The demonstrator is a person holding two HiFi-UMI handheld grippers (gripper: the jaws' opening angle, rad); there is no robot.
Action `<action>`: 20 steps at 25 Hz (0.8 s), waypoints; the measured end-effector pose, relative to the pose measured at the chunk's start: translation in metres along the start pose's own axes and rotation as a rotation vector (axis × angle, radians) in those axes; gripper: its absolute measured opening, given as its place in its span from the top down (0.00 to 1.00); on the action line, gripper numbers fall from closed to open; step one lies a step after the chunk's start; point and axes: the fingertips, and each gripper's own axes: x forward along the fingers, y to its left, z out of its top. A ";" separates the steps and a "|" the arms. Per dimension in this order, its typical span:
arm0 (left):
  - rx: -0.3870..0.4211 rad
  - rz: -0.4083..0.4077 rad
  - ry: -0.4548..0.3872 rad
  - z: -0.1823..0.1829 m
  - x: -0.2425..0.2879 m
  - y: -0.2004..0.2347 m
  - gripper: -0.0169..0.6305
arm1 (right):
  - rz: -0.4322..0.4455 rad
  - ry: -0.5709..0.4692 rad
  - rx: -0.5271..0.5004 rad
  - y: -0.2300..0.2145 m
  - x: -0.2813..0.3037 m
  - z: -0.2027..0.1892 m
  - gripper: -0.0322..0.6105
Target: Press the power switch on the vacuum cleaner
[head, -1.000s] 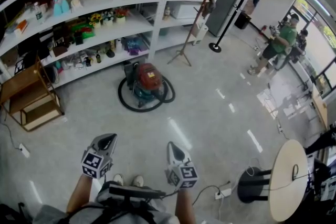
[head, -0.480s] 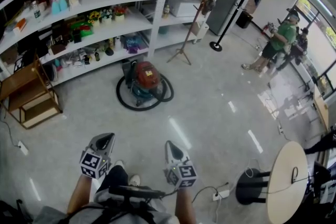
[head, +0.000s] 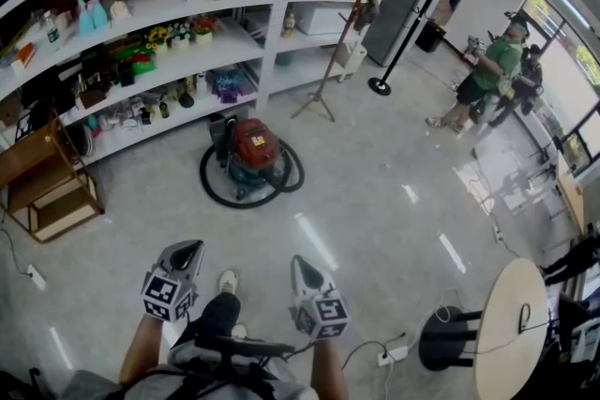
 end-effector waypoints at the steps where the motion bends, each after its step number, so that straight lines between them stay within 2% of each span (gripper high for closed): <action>1: 0.000 -0.003 -0.001 0.003 0.007 0.004 0.96 | 0.001 0.003 0.002 -0.002 0.006 0.002 0.93; 6: 0.005 -0.029 0.009 0.016 0.040 0.025 0.96 | -0.003 0.007 0.006 -0.016 0.041 0.017 0.93; 20: -0.006 -0.025 0.024 0.046 0.118 0.106 0.96 | -0.009 0.029 0.008 -0.036 0.145 0.063 0.93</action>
